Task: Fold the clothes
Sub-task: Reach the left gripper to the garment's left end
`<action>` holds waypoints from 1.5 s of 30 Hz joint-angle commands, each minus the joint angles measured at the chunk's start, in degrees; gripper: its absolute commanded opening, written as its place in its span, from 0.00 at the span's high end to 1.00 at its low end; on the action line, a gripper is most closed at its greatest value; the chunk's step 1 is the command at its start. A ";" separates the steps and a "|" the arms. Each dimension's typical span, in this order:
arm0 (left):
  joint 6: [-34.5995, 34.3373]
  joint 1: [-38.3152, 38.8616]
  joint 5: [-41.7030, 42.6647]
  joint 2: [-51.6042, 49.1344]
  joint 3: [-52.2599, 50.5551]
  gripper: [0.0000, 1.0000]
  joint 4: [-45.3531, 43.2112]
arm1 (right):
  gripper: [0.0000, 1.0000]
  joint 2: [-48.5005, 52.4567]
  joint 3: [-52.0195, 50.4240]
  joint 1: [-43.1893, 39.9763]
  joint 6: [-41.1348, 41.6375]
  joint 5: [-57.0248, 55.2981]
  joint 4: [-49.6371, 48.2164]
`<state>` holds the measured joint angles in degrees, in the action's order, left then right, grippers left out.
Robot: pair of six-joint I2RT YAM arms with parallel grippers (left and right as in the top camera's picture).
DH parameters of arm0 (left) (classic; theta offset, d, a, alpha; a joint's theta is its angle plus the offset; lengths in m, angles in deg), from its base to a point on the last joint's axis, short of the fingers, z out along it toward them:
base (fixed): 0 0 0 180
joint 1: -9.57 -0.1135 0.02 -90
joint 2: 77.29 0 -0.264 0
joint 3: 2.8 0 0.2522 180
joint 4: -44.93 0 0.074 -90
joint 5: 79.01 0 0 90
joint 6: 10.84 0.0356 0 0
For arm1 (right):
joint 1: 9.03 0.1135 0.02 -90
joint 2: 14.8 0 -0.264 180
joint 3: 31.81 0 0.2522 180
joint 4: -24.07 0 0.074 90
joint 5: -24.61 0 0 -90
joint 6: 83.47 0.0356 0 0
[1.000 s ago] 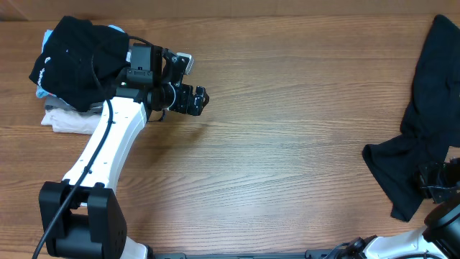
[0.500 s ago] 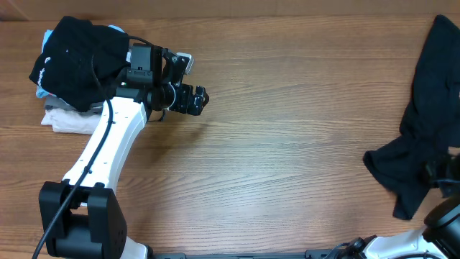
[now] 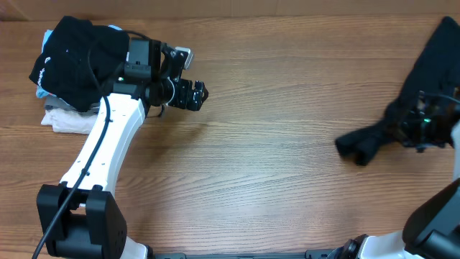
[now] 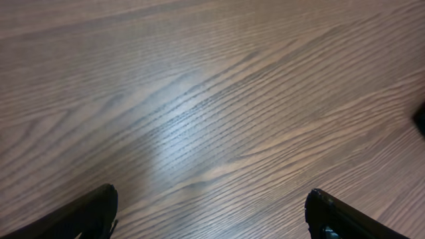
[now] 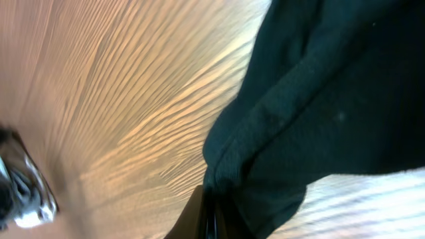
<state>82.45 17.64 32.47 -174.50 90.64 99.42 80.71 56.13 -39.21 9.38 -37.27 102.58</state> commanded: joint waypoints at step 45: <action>14.56 18.27 -8.55 -11.80 11.17 0.21 25.29 | 0.00 -3.85 1.64 18.58 8.87 -8.98 -11.50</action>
<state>94.76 32.42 27.37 -182.58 102.77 123.77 78.67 56.32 -20.45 21.84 -45.36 90.80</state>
